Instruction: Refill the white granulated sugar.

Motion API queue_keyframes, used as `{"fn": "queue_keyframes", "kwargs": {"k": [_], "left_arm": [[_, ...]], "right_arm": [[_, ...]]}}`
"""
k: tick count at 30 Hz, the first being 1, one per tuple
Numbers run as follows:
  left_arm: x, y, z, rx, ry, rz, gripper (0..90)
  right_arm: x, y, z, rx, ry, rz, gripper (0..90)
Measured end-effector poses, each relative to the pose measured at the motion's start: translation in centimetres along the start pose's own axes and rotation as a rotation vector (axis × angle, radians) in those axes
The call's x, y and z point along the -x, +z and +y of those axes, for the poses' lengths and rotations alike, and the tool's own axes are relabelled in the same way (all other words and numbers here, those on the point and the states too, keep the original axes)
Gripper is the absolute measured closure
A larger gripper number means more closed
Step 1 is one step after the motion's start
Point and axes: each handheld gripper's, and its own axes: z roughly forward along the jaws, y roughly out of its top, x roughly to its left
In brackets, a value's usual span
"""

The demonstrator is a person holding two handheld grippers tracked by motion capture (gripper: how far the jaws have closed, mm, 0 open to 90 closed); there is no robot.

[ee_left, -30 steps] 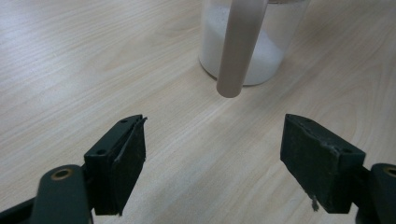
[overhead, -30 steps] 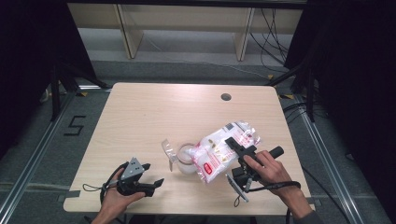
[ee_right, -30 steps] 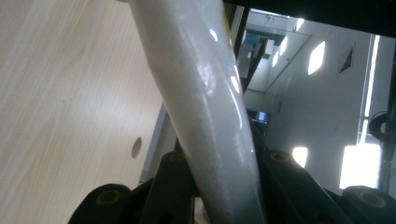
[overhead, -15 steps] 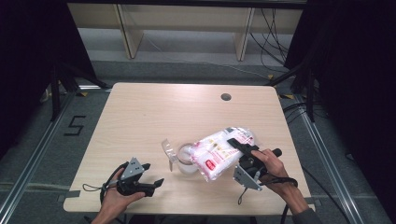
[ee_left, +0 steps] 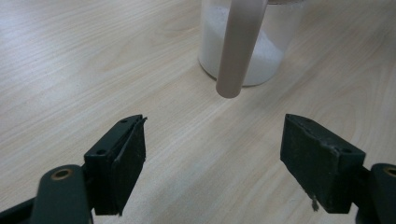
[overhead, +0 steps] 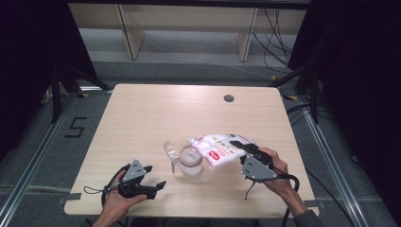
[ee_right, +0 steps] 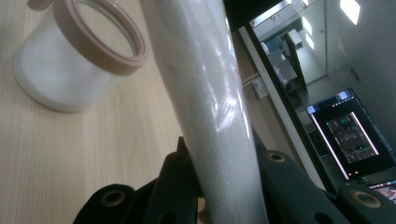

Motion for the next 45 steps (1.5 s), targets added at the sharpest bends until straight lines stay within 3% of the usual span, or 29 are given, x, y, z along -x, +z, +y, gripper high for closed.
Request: {"fn": "queue_keyframes", "kwargs": {"k": [2,3,4,6,7,8,10,15,16,20,23,34,36,37,38,39,42,43,44,45], "left_arm": [[0.0,0.0,0.0,-0.006,0.005,0.006,22.0],[0.0,-0.1,0.0,-0.008,0.007,0.005,22.0],[0.0,-0.1,0.0,-0.008,0.007,0.005,22.0],[0.0,-0.1,0.0,-0.004,0.009,0.000,22.1],[-0.2,-0.1,0.1,-0.018,0.021,0.005,22.1],[0.0,-0.1,0.0,-0.002,-0.009,0.001,22.1],[0.0,-0.1,0.0,-0.002,-0.007,-0.002,22.0],[-0.1,-0.1,0.0,-0.015,0.008,0.007,22.1],[-0.1,-0.2,0.0,-0.021,0.015,-0.004,22.1],[0.0,-0.1,0.0,0.002,-0.007,0.003,22.1],[-0.1,-0.2,0.1,-0.003,0.015,0.007,22.1],[-0.1,-0.2,0.1,0.001,0.008,0.000,22.1],[-0.2,-0.3,0.1,-0.014,0.026,-0.001,22.1],[-0.2,-0.2,0.1,-0.012,0.027,-0.001,22.1],[-0.2,-0.2,0.1,-0.013,0.026,-0.002,22.1],[0.0,-0.1,0.1,0.005,0.002,0.001,22.2],[0.0,-0.1,0.1,0.005,0.008,-0.003,22.2],[0.0,-0.1,0.1,0.005,0.007,-0.004,22.2],[0.0,-0.1,0.1,0.005,0.007,-0.004,22.2],[0.0,-0.1,0.1,0.006,0.008,-0.004,22.2]], "right_arm": [[0.1,0.0,-0.1,0.013,0.037,0.013,82.8],[0.2,0.2,-0.2,0.019,0.011,0.020,83.0],[-0.1,0.2,-0.2,0.011,0.033,0.027,83.1],[-0.2,0.4,-0.2,0.017,0.032,0.035,83.4],[-0.4,0.4,-0.3,0.013,0.067,0.041,83.4],[-0.3,0.5,-0.4,0.020,0.062,0.041,83.6],[-0.3,0.5,-0.6,0.028,0.099,0.037,83.8],[-0.1,0.7,-0.8,0.044,0.116,0.049,85.4],[-0.2,0.7,-0.9,0.044,0.143,0.043,85.6],[0.0,1.2,-1.3,0.064,0.177,0.058,86.8],[0.0,1.5,-1.7,0.072,0.226,0.076,87.6],[0.1,2.3,-4.2,0.154,0.549,0.097,87.8],[0.2,2.5,-4.9,0.157,0.560,0.085,87.9],[0.1,2.6,-5.2,0.158,0.594,0.099,87.9],[0.3,2.8,-5.6,0.163,0.592,0.080,87.9],[0.2,2.8,-5.8,0.153,0.619,0.088,87.9],[0.2,3.2,-6.8,0.154,0.663,0.070,87.9],[0.2,3.3,-6.9,0.153,0.673,0.081,87.9],[0.1,3.3,-7.1,0.137,0.683,0.062,87.9],[0.2,3.4,-7.4,0.133,0.669,0.076,87.9]]}}
